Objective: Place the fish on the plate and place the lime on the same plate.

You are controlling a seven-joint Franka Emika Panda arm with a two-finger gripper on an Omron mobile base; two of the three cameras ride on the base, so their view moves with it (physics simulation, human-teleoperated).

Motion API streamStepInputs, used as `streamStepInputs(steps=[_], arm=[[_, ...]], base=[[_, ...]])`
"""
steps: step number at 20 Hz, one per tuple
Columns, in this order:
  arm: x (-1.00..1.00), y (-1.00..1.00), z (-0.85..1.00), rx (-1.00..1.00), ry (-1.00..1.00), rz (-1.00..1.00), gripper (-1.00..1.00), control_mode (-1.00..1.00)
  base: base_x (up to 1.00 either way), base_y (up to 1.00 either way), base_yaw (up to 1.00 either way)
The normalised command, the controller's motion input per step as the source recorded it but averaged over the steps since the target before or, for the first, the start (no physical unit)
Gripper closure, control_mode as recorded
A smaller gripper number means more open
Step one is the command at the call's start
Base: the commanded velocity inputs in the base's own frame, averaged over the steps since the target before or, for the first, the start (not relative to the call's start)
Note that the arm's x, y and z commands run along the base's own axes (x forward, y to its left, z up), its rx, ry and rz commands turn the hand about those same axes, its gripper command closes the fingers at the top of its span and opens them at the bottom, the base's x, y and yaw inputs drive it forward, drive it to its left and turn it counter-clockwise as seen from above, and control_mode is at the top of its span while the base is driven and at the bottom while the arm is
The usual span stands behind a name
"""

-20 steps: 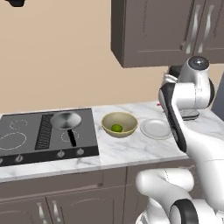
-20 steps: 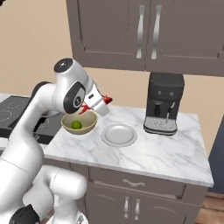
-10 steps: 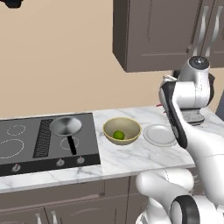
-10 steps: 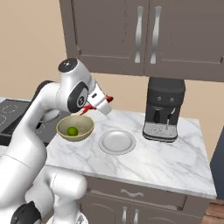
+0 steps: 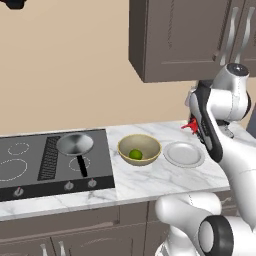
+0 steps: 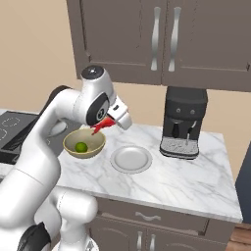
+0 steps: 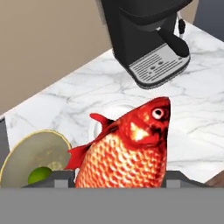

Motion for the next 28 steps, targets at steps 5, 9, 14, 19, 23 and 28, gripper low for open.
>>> streamStepInputs(steps=[5, 9, 14, 19, 23, 28], arm=[[0.04, 0.00, -0.43, -0.01, 0.01, 0.00, 1.00, -1.00], [0.06, 0.00, -0.68, 0.00, 0.01, 0.00, 1.00, -1.00], [0.17, 0.00, -0.66, 0.00, 0.00, 0.00, 1.00, -1.00], [0.48, -0.09, -0.44, 0.00, 0.00, 0.01, 1.00, -1.00], [0.58, -0.15, -0.38, 0.00, 0.00, 0.02, 1.00, -1.00], [0.37, -0.22, -0.34, 0.00, 0.03, 0.04, 1.00, -1.00]], base=[[0.00, 0.00, 0.00], [0.00, 0.00, 0.00], [0.00, 0.00, 0.00], [0.00, 0.00, 0.00], [0.00, 0.00, 0.00], [0.00, 0.00, 0.00]])
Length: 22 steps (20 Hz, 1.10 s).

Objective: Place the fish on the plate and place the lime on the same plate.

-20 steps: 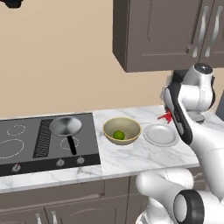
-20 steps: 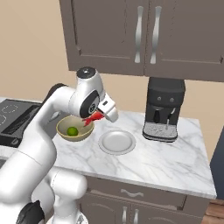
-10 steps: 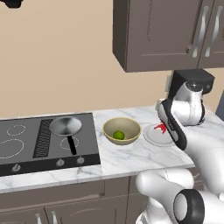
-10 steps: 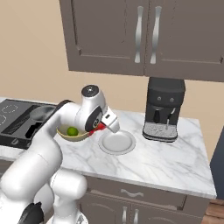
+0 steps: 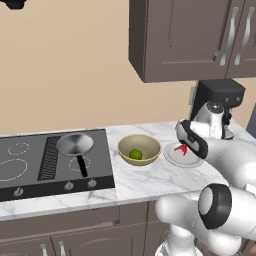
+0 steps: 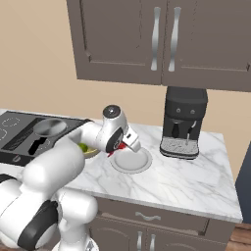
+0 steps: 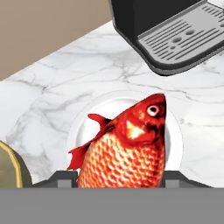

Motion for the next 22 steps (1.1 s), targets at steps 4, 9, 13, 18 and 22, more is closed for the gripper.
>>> streamStepInputs(steps=[4, 9, 13, 18, 22], arm=[[0.18, -0.21, -0.29, 0.00, 0.02, 0.04, 1.00, -1.00], [0.07, -0.10, -0.23, 0.00, 0.00, 0.03, 1.00, -1.00], [0.01, -0.02, -0.24, 0.00, 0.00, 0.02, 1.00, -1.00], [0.02, 0.00, -0.24, 0.00, 0.00, 0.00, 1.00, -1.00], [0.04, 0.00, -0.24, 0.00, 0.00, 0.00, 1.00, -1.00]], base=[[0.00, 0.00, 0.00], [0.00, 0.00, 0.00], [0.00, 0.00, 0.00], [0.00, 0.00, 0.00], [0.00, 0.00, 0.00]])
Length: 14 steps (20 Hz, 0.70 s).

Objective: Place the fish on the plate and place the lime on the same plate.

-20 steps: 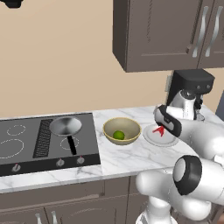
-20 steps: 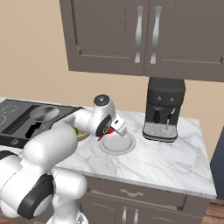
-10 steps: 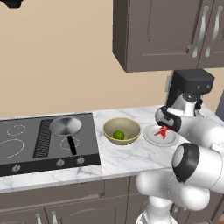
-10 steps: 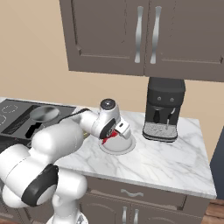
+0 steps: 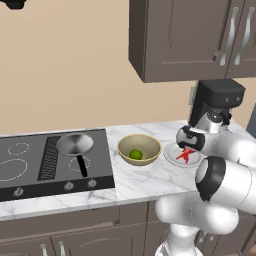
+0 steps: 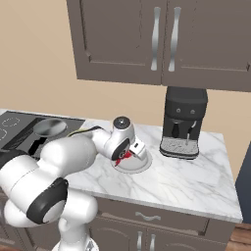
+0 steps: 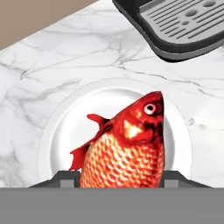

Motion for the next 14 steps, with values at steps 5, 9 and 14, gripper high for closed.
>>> streamStepInputs(steps=[5, 9, 14], arm=[[0.06, 0.00, -0.07, 0.00, 0.00, 0.00, -1.00, -1.00], [0.00, 0.00, 0.01, 0.00, 0.00, 0.00, -1.00, -1.00], [0.00, 0.00, 0.34, 0.00, -0.05, 0.00, -1.00, -1.00]], base=[[0.00, 0.00, 0.00], [0.00, 0.00, 0.00], [0.00, 0.00, 0.00]])
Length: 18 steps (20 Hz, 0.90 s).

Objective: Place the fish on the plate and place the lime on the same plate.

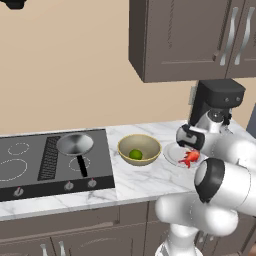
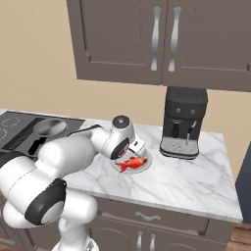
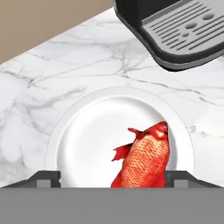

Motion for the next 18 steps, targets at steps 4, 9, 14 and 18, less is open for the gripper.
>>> streamStepInputs(steps=[4, 9, 14, 18], arm=[[-0.01, 0.00, 0.55, 0.00, -0.10, 0.00, -1.00, -1.00], [-0.17, 0.52, 0.43, -0.01, -0.15, 0.10, -1.00, -1.00], [0.00, 1.00, 0.39, -0.05, -0.05, 0.17, -1.00, -1.00], [0.00, 0.97, 0.36, -0.08, 0.00, 0.26, -1.00, -1.00]], base=[[0.00, 0.00, 0.00], [0.00, 0.00, 0.00], [0.00, 0.00, 0.00], [0.00, 0.00, 0.00]])
